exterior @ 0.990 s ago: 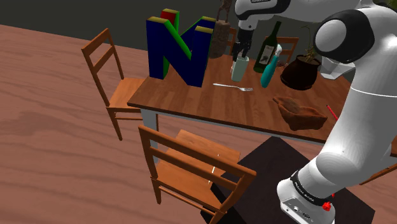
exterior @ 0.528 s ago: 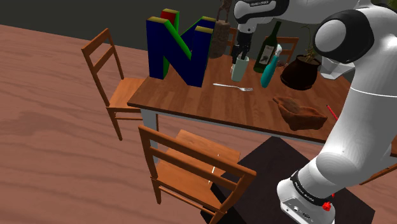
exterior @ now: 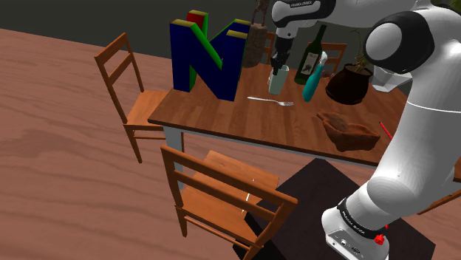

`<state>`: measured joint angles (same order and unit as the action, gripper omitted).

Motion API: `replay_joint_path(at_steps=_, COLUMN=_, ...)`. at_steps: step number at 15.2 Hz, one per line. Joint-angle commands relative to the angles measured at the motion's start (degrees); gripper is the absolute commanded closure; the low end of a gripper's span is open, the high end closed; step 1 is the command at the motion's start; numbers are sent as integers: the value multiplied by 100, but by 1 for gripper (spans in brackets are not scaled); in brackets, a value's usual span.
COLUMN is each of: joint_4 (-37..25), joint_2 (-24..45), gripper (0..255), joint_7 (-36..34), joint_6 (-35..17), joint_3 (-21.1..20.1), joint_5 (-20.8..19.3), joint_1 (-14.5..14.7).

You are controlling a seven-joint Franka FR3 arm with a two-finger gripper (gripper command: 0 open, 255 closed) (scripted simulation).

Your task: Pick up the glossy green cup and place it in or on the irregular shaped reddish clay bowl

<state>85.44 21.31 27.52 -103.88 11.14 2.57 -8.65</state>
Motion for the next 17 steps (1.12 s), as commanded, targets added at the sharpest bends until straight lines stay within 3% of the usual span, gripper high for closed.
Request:
replay_joint_path(at_steps=1, joint_4=-1, joint_2=1, gripper=255, joint_7=0, joint_6=0, joint_3=1, joint_5=-1, joint_1=-1)
replay_joint_path(at_steps=4, joint_4=1, joint_2=0, gripper=255, joint_7=0, joint_6=-1, joint_3=1, joint_5=-1, joint_1=-1)
replay_joint_path(at_steps=17, joint_4=-1030, joint_2=19, gripper=255, joint_7=7, joint_6=1010, joint_3=16, joint_5=-2, joint_1=-40)
